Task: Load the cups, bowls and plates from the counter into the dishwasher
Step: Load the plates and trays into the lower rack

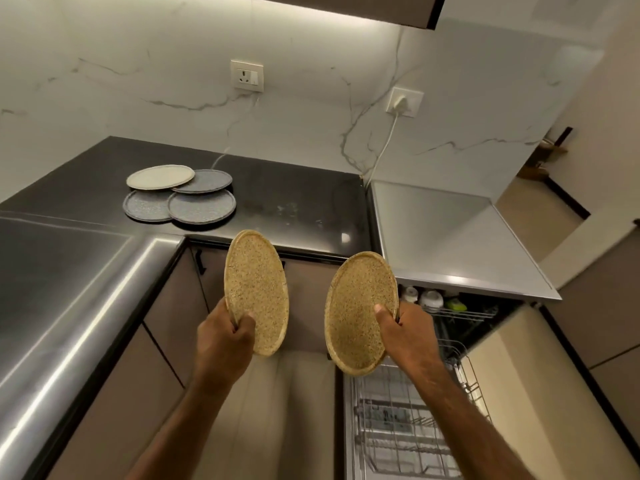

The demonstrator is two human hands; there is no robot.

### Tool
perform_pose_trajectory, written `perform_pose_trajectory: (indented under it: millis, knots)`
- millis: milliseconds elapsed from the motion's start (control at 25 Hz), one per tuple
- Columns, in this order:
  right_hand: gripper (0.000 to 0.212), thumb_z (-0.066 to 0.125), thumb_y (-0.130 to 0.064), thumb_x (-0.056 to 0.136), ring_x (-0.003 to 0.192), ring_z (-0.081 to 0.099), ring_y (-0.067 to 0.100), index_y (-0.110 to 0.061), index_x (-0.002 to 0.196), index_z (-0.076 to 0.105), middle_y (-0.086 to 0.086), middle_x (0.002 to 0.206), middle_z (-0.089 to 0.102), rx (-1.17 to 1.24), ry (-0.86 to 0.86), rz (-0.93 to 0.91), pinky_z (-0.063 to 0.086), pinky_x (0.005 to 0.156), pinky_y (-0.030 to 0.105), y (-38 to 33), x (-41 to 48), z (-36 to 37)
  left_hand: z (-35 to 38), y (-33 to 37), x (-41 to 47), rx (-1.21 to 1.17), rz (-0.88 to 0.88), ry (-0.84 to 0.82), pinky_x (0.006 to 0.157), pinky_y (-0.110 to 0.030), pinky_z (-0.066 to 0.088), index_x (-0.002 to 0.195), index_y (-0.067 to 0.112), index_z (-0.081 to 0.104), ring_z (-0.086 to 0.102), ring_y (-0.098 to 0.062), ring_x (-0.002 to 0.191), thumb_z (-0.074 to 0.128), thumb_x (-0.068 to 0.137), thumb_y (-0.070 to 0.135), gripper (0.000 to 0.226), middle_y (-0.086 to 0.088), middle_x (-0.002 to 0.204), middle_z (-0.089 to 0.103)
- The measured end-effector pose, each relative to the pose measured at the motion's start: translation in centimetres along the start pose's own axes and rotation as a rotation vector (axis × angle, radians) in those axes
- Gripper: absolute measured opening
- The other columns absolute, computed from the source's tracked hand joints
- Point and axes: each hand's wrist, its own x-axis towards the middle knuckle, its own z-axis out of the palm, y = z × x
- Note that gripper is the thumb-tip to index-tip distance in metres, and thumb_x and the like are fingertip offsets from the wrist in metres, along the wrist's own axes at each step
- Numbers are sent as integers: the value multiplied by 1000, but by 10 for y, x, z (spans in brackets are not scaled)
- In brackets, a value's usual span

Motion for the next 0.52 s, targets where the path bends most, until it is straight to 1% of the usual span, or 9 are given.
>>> perform_pose_trajectory:
  millis: [80, 120, 200, 240, 320, 360, 400, 480, 520]
  knots:
    - [29, 56, -35, 101, 66, 66, 14, -14, 84, 68, -1, 73, 66, -16, 24, 2, 58, 59, 31, 12, 0, -9, 13, 6, -6, 3, 12, -28, 53, -24, 48, 112, 8, 63, 64, -15, 76, 57, 96, 8, 17, 3, 84, 64]
    - [30, 56, -36, 100, 66, 66, 14, -14, 83, 68, 0, 73, 67, -31, 28, 0, 58, 61, 32, 19, 0, -14, 20, 9, -10, 4, 11, -37, 53, -21, 47, 115, 8, 63, 63, -12, 76, 56, 96, 7, 19, 5, 84, 64]
    - [30, 56, -36, 100, 67, 66, 14, -13, 85, 68, 1, 74, 68, -45, 25, -1, 59, 62, 34, 37, 2, -27, 37, 18, -20, 11, 23, -58, 55, -16, 47, 123, 5, 62, 60, -6, 77, 56, 96, 6, 27, 2, 91, 66]
    - [31, 56, -36, 100, 68, 67, 14, -12, 86, 69, 1, 76, 68, -39, 28, 5, 59, 61, 33, 48, 4, -36, 47, 23, -26, 12, 31, -69, 58, -18, 51, 127, 4, 62, 60, -5, 78, 56, 96, 6, 31, -1, 96, 66]
    - [31, 56, -36, 101, 71, 66, 14, -11, 89, 70, 2, 80, 69, -29, 33, 15, 54, 57, 27, 73, 7, -57, 69, 33, -40, 11, 24, -82, 64, -29, 57, 131, 4, 60, 60, -6, 81, 56, 95, 7, 36, -2, 99, 65]
    - [30, 56, -35, 101, 72, 66, 13, -11, 90, 71, 3, 82, 70, -21, 32, 21, 51, 55, 24, 88, 9, -69, 81, 38, -48, 25, 21, -84, 64, -29, 57, 131, 5, 60, 59, -5, 80, 56, 95, 7, 36, -1, 98, 65]
    - [29, 56, -34, 101, 73, 66, 14, -11, 91, 70, 2, 82, 69, -10, 30, 25, 48, 54, 22, 102, 11, -81, 93, 44, -57, 40, 25, -84, 63, -26, 54, 129, 6, 61, 59, -5, 80, 57, 95, 8, 35, 0, 96, 65]
    - [28, 56, -32, 101, 74, 65, 15, -12, 89, 69, 0, 81, 68, 0, 19, 14, 49, 56, 24, 141, 20, -111, 126, 58, -78, 55, 20, -93, 62, -24, 53, 127, 10, 63, 64, -8, 83, 57, 95, 10, 32, 2, 95, 66]
    - [28, 56, -32, 101, 74, 65, 15, -11, 90, 70, 0, 81, 68, -2, 15, 7, 52, 59, 27, 160, 25, -124, 142, 63, -89, 52, -2, -95, 63, -27, 57, 127, 12, 63, 68, -13, 85, 56, 96, 12, 32, 2, 96, 68]
